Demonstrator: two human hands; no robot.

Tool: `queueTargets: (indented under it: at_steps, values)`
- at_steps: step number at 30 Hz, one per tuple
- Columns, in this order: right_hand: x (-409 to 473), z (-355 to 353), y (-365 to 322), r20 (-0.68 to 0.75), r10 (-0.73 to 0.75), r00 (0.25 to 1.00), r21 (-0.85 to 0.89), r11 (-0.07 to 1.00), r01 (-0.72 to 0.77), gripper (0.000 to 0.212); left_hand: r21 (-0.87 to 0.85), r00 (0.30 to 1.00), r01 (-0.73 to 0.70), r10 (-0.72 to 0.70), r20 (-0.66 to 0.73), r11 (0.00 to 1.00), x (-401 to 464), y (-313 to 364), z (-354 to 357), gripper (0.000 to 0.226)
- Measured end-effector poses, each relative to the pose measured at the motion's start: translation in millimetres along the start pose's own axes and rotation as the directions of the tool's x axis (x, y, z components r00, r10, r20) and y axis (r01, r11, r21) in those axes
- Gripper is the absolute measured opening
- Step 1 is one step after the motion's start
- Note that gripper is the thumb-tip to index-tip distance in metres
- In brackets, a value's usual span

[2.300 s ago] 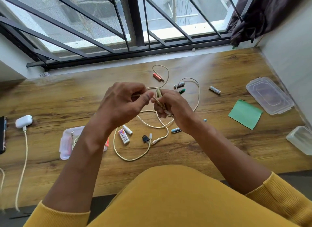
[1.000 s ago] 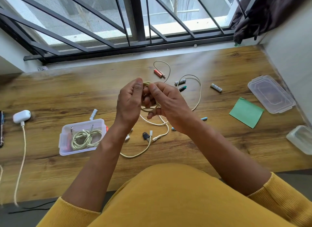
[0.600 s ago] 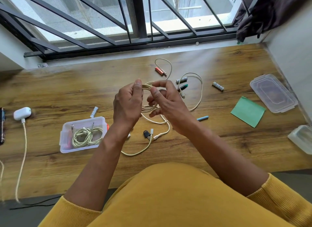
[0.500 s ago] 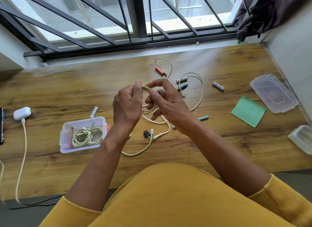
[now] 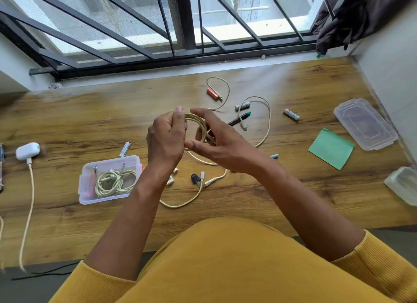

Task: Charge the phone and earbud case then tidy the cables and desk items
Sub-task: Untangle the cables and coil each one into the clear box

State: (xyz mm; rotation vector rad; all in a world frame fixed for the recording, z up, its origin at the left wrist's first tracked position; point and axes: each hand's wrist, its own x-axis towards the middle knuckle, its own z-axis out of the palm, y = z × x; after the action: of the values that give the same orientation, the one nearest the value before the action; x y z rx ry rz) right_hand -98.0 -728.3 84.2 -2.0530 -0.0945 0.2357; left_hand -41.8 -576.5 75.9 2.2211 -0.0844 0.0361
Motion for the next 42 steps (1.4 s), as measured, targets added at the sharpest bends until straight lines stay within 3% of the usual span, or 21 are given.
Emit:
queueTargets:
  at_steps: [5,11,18,27,30,34,39,42]
  values:
    - [-3,-1,-2,-0.011,0.008,1.0,-0.212,0.977,-0.01,0.097,-0.011,0.997,0.026,-0.025,0.073,1.0,2,2,-3,0.055]
    - [-1,-3,0,-0.031,-0.038,0.999,-0.315,0.949,0.026,0.092,-0.02,0.994,0.027,-0.025,0.106,0.999,3,0,-3,0.056]
    - [0,-1,5,-0.055,-0.039,0.998,-0.222,0.975,0.026,0.085,-0.19,0.97,0.139,-0.094,0.226,0.972,3,-3,-2,0.051]
    - [2,4,10,-0.113,-0.046,0.993,-0.122,0.992,0.032,0.079,-0.431,0.932,0.329,-0.216,0.291,0.84,-5,3,2,0.044]
    - [2,2,7,-0.086,-0.022,0.996,-0.053,0.998,0.018,0.072,-0.454,0.936,0.332,-0.229,0.267,0.827,-5,3,3,0.043]
    - [2,1,3,-0.089,0.0,0.996,0.052,0.999,0.005,0.039,-0.473,0.947,0.308,-0.222,0.23,0.825,-5,3,6,0.046]
    - [0,4,2,-0.1,0.019,0.995,0.048,0.999,-0.015,0.03,-0.466,0.957,0.276,-0.196,0.212,0.841,-6,2,9,0.044]
    - [1,5,3,-0.136,0.074,0.988,0.057,0.996,-0.067,0.035,-0.477,0.967,0.234,-0.152,0.203,0.847,-7,1,11,0.041]
